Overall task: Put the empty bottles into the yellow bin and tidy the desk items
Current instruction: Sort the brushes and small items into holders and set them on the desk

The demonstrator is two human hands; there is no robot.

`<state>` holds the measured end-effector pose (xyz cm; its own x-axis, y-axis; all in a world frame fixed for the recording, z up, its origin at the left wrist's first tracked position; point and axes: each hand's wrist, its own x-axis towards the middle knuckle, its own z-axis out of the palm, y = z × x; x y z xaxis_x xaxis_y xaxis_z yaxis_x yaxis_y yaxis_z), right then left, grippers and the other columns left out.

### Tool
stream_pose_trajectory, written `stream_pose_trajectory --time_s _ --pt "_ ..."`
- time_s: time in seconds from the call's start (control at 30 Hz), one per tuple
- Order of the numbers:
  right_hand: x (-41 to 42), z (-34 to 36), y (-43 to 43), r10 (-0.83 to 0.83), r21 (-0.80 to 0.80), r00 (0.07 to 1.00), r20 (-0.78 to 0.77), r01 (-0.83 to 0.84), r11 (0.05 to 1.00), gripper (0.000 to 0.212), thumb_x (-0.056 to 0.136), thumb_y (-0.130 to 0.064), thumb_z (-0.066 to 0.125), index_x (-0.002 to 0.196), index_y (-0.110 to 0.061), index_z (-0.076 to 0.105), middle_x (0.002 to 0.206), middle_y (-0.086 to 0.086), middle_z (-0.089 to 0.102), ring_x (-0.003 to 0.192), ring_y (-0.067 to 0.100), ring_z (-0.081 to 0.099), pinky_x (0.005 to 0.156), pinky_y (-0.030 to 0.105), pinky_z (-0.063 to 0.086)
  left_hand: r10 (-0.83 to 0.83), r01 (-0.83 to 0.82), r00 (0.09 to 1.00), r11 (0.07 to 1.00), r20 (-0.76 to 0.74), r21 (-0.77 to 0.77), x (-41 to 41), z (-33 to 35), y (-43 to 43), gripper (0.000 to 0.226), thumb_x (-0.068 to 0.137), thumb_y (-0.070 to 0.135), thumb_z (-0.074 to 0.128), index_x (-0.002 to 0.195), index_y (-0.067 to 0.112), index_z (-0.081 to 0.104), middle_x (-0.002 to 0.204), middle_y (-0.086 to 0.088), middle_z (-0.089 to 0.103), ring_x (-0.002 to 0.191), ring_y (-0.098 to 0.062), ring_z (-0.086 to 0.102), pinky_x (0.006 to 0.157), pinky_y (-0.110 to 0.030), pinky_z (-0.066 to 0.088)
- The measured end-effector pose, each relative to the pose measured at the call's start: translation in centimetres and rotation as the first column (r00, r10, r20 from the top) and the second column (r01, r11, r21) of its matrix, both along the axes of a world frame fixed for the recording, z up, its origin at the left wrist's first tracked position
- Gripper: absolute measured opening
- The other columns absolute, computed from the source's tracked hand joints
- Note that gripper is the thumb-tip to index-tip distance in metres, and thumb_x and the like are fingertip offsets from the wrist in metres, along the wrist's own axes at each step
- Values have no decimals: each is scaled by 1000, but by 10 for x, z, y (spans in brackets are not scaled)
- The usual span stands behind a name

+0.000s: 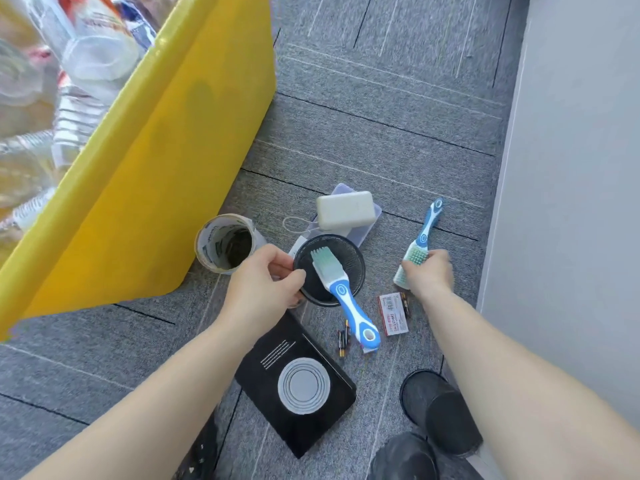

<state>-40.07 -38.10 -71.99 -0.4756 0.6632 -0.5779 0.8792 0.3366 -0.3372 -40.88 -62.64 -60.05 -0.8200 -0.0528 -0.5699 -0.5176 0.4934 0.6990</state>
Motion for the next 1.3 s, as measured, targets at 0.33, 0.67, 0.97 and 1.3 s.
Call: stream_pose_trajectory --time_s 0.33,0.67,0.97,1.3 --pt "-19 33 -6 -356 -656 934 -22 255 710 22 88 -3 58 109 -3 52 99 9 63 89 19 64 84 35 54 35 -34 998 999 51 -26 -7 -1 6 10 84 14 65 83 17 56 97 0 62 72 -24 70 66 -29 58" --pt "-12 135 -62 -279 -655 747 -604 -266 707 38 78 -1 72 98 -22 47 93 -5 63 85 10 65 76 28 56 375 -404 907 904 194 141 27 11 -1 15 86 4 60 86 11 47 97 -9 55 71 -18 69 65 -22 57" --pt "42 124 -113 20 -490 773 -634 -422 763 50 75 -3 76 112 -19 48 97 -9 65 82 -3 64 75 17 52 573 -660 742 715 348 229 85 -14 -43 19 88 3 61 87 9 43 112 -22 60 84 -20 70 69 -22 58" --pt "91 103 -154 128 -411 785 -607 -448 794 41 75 -25 79 100 -31 48 101 -5 66 95 12 64 93 42 50 535 -661 736 702 415 266 133 -34 -70 14 92 3 56 81 2 48 99 -25 65 85 -21 69 73 -23 58"
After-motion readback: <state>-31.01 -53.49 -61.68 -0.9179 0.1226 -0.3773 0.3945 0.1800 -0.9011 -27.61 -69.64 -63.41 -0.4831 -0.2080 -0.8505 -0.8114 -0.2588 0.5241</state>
